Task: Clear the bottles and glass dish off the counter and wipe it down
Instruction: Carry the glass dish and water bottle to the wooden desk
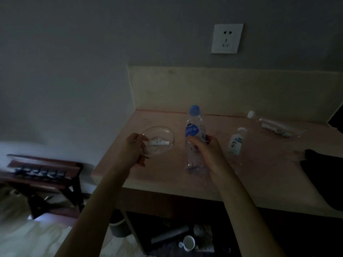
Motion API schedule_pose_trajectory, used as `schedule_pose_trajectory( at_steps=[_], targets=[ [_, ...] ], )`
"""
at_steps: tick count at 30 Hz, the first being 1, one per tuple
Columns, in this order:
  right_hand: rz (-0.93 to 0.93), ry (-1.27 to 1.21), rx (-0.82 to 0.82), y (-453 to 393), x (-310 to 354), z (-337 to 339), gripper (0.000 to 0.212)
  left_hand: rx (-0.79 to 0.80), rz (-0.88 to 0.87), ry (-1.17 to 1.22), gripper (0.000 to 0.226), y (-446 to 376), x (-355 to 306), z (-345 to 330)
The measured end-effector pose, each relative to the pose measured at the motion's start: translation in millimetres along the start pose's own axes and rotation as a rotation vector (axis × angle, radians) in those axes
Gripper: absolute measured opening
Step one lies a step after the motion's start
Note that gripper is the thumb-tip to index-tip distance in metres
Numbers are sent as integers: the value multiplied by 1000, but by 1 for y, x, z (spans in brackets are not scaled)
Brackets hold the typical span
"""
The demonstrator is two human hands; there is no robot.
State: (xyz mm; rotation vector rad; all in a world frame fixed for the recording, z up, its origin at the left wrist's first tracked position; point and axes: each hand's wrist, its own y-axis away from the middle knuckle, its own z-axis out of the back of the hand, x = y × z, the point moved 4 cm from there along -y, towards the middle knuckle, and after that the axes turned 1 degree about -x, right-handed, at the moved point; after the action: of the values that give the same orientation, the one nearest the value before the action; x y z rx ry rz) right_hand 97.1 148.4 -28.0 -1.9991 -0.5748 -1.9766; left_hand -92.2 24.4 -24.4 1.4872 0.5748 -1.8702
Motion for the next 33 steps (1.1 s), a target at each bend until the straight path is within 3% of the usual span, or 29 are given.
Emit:
schedule_pose_trajectory(
  at_steps=[3, 9, 16, 21, 27, 33],
  targets=[
    [-21, -11, 104, 15, -5, -21, 44, -73, 30, 92, 25, 28, 13, 28],
    [-62, -107, 391, 64, -17, -80, 6, -366, 44, 172, 27, 114, 44, 107],
    [-180, -193, 731, 139, -54, -192, 4, -731, 140, 136, 22, 238, 91, 214],
    [-344, -155, 969, 200, -103, -287, 30, -954, 246, 144, 21, 308, 150, 285],
    [-625, -79, 1129, 289, -178, -406, 62, -1155, 344, 199, 25, 380, 239, 386],
    [-627, 18, 1297, 378, -195, -547, 32, -1300, 441, 204, 30, 442, 284, 511]
  ],
)
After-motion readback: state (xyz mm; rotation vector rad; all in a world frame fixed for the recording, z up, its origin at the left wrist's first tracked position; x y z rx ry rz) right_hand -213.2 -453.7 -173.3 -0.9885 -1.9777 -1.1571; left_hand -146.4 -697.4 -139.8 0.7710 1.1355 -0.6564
